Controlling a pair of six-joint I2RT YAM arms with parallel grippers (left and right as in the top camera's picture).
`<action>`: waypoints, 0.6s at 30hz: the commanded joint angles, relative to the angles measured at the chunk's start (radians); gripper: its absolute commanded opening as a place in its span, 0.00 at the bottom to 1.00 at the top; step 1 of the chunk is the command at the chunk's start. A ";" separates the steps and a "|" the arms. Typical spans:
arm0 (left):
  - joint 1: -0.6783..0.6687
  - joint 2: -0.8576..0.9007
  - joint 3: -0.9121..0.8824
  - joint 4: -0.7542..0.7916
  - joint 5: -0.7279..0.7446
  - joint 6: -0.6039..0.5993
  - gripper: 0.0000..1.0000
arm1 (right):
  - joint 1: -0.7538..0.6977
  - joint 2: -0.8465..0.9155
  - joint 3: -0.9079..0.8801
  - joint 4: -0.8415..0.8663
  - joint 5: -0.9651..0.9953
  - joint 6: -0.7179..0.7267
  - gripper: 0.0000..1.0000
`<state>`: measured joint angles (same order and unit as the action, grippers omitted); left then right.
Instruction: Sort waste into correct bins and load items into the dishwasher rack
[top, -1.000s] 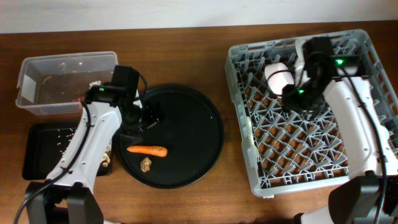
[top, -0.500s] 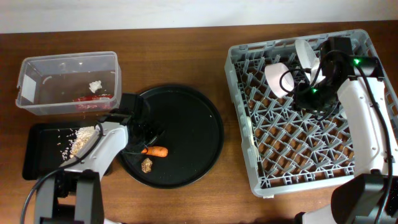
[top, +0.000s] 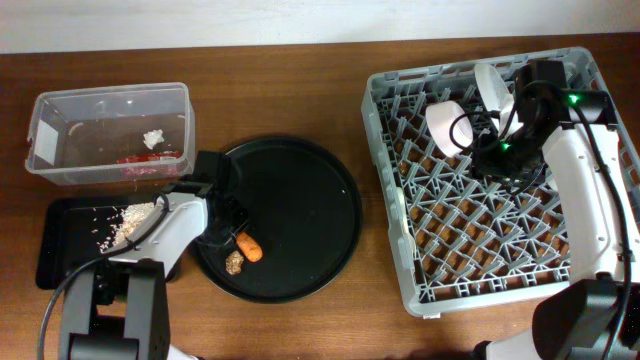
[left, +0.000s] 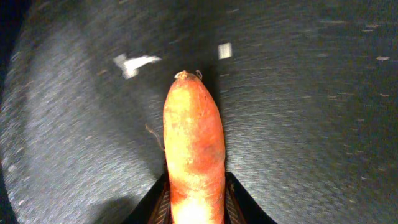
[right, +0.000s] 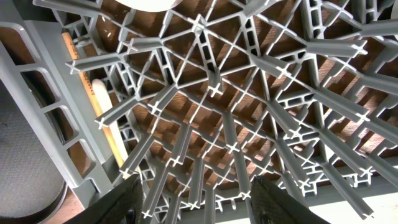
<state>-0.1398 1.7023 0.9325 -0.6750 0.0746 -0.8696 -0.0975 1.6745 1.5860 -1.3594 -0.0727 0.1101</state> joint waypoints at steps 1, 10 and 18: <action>0.000 0.001 0.089 -0.009 0.006 0.151 0.23 | -0.002 -0.004 0.012 -0.003 -0.006 0.010 0.59; 0.240 -0.130 0.261 -0.175 0.005 0.277 0.19 | -0.002 -0.004 0.012 -0.003 -0.006 0.010 0.59; 0.615 -0.100 0.259 -0.203 -0.128 0.315 0.19 | -0.002 -0.004 0.012 -0.005 -0.006 0.010 0.59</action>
<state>0.4034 1.5795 1.1828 -0.8761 0.0227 -0.5816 -0.0975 1.6745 1.5860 -1.3613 -0.0727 0.1093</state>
